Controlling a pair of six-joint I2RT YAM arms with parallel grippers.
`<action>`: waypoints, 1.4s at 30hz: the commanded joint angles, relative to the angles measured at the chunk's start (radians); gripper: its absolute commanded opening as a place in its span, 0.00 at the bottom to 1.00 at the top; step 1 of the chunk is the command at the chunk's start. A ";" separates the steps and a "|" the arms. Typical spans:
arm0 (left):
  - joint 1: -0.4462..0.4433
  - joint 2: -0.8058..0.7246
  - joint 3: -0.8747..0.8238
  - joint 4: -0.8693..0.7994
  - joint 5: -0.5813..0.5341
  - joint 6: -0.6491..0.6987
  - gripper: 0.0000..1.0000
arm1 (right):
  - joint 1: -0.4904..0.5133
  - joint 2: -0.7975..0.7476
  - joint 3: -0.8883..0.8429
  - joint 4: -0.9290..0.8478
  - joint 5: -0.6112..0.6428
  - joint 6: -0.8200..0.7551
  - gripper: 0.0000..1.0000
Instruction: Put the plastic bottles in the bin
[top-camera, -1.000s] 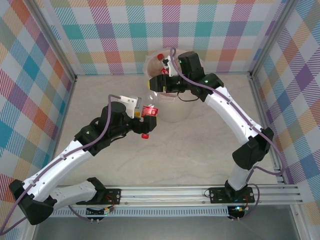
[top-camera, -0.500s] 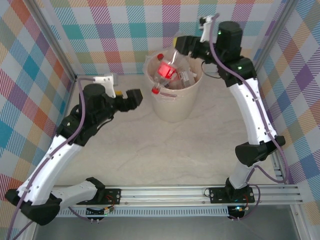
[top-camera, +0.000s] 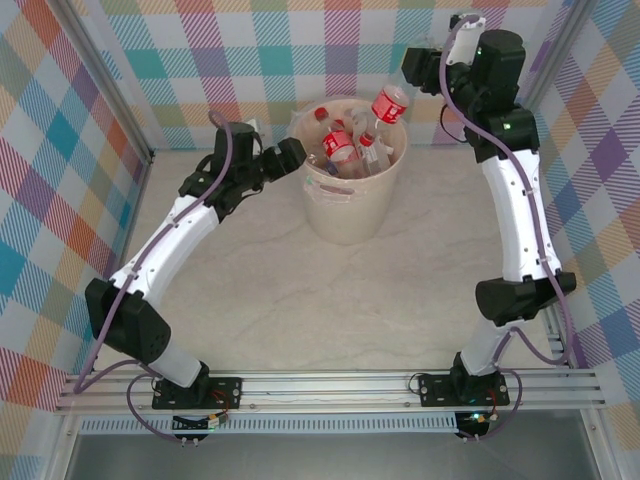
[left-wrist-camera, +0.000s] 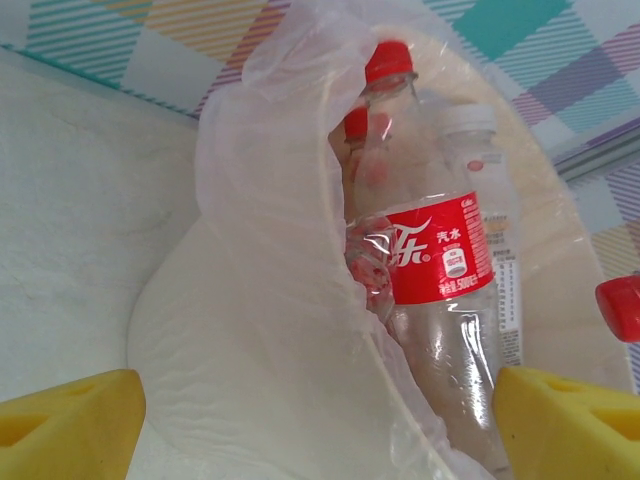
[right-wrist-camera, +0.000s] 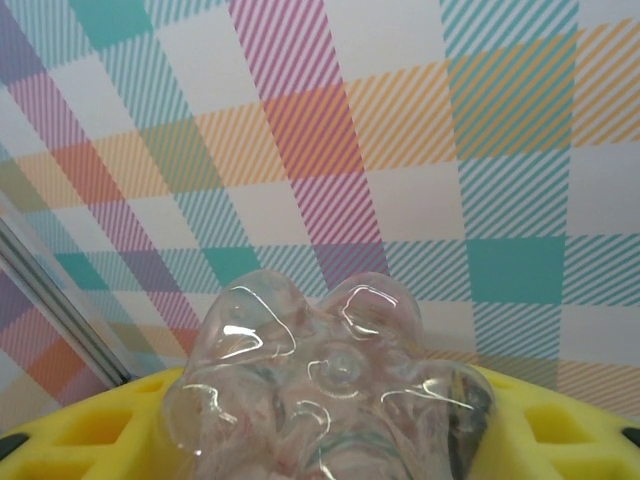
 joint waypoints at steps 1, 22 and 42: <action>-0.012 0.029 0.051 0.006 0.006 0.005 0.89 | 0.003 0.080 0.070 -0.098 -0.052 -0.092 0.53; -0.034 0.151 0.076 0.002 0.032 0.009 0.85 | 0.101 0.237 0.082 -0.372 -0.199 -0.239 0.54; -0.034 0.133 0.080 -0.010 0.018 0.041 0.84 | 0.143 0.223 0.050 -0.383 -0.087 -0.201 0.79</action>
